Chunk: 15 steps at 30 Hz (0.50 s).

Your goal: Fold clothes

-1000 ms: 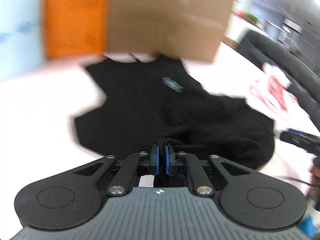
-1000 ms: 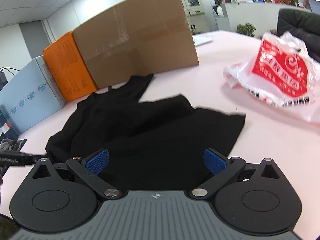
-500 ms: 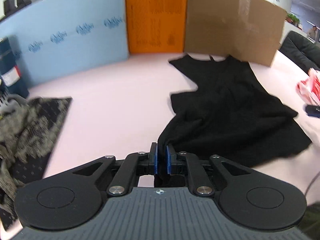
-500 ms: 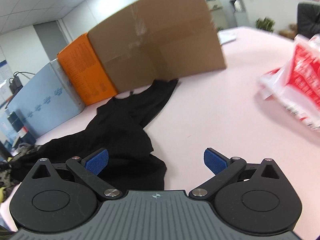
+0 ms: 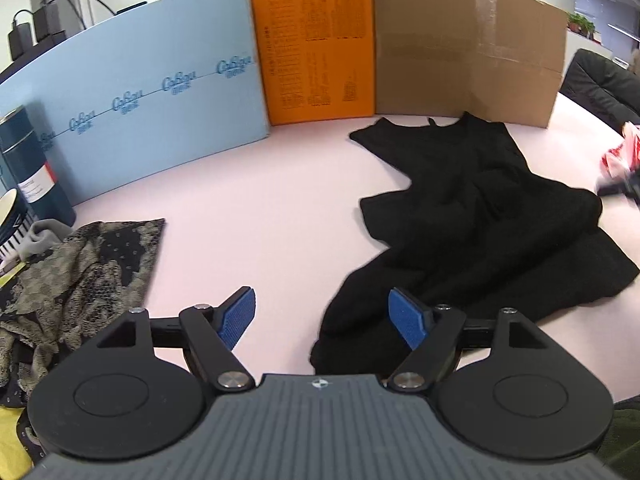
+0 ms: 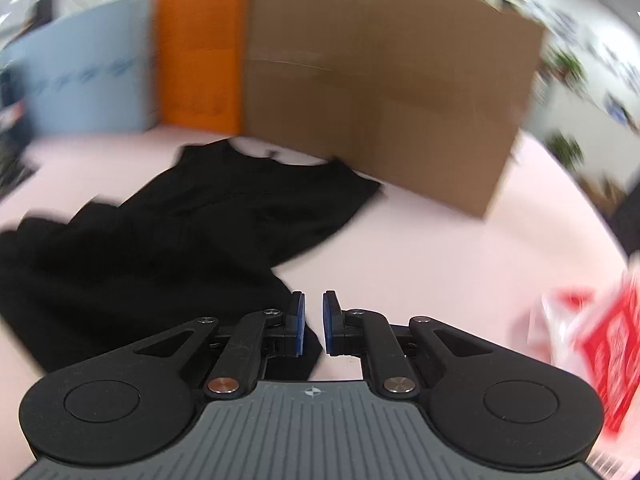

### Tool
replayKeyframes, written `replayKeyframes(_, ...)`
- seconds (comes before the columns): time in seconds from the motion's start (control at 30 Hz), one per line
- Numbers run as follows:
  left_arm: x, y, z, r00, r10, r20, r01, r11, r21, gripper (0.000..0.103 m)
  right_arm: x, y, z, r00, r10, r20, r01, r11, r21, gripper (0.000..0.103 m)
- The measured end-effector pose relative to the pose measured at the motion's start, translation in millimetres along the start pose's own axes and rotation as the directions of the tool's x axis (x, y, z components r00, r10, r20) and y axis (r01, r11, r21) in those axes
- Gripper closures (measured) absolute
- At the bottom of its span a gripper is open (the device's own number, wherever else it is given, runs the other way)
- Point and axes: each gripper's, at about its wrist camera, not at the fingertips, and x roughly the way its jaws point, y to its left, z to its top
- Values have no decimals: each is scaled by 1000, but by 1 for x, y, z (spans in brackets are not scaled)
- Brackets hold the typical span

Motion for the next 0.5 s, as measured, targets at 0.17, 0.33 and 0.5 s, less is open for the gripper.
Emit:
replayKeyframes(0.17,12,5,6,999,-51,-1,51,998,-33,17,-10,34,-13,934,328,-144,-343,935,-94,88)
replayKeyframes(0.33,56,-28,21,990,-132,-52,129,989,-67,13,-6,-47,-26,988,77,134,-117,938,326,22)
replayKeyframes(0.5,95,-75,32,981,-144,-129,154,986,66,93,35,-75,-38,997,67,30,-73,896,437,23)
